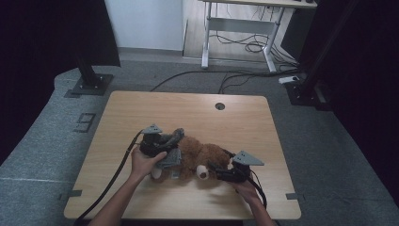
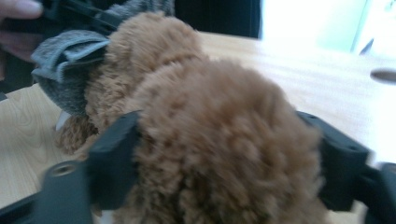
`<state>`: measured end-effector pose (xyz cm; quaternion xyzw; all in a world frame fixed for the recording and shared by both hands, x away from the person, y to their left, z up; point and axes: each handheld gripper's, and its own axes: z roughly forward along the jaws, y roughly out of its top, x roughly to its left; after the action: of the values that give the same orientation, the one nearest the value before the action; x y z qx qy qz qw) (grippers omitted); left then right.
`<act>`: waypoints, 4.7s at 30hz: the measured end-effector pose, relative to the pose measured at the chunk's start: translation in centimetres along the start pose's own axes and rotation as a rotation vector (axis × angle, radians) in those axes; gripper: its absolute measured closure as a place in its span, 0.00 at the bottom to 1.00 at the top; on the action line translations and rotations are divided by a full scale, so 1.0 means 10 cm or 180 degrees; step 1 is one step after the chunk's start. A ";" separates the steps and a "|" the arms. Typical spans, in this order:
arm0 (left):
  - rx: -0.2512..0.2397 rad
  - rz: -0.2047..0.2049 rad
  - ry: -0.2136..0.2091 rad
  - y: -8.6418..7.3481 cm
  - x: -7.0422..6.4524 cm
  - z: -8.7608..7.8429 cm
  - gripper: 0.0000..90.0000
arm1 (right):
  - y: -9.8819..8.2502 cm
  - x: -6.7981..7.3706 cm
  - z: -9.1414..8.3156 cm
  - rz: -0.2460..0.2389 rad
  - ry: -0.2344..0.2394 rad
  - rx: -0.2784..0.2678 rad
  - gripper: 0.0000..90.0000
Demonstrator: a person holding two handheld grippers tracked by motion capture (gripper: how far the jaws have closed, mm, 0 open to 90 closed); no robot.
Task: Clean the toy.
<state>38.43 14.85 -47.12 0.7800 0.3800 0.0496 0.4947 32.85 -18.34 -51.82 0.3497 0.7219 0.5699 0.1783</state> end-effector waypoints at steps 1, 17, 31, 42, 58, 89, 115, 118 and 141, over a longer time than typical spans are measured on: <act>-0.0006 0.0000 -0.0007 -0.02 0.00 -0.01 0.85 | -0.01 -0.01 0.01 0.0039 -0.0004 0.0048 0.14; -0.0216 0.0175 -0.0055 -0.04 -0.24 -0.25 0.83 | -0.09 0.12 0.02 -0.0327 0.0046 0.0003 0.44; 0.0148 0.0564 -0.0368 0.50 -0.97 0.48 0.82 | -0.07 0.10 0.04 -0.0359 -0.0021 0.0027 0.45; -0.0047 0.0789 -0.0307 0.46 -1.17 0.57 0.83 | -0.08 0.08 0.05 -0.0331 -0.0051 0.0041 0.46; 0.0236 0.0814 0.0011 0.40 -0.98 0.66 0.84 | -0.08 0.06 0.08 -0.0358 -0.0210 0.0053 0.50; 0.0369 0.1035 0.0119 0.46 -1.11 0.75 0.84 | -0.09 0.05 0.08 -0.0303 -0.0182 0.0036 0.51; -0.0038 -0.0097 0.0339 -0.01 0.28 -0.29 0.84 | -0.09 0.05 0.07 -0.0307 -0.0158 0.0007 0.51; -0.0051 -0.0229 0.0403 -0.09 0.42 -0.38 0.84 | -0.09 0.05 0.07 -0.0318 -0.0155 0.0005 0.51; 0.0092 -0.0035 -0.0017 0.27 0.06 -0.05 0.82 | -0.07 0.05 0.07 -0.0339 -0.0109 -0.0003 0.51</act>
<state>40.08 15.01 -44.85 0.7851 0.3836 0.0393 0.4846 32.74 -17.56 -52.60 0.3204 0.7361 0.5539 0.2208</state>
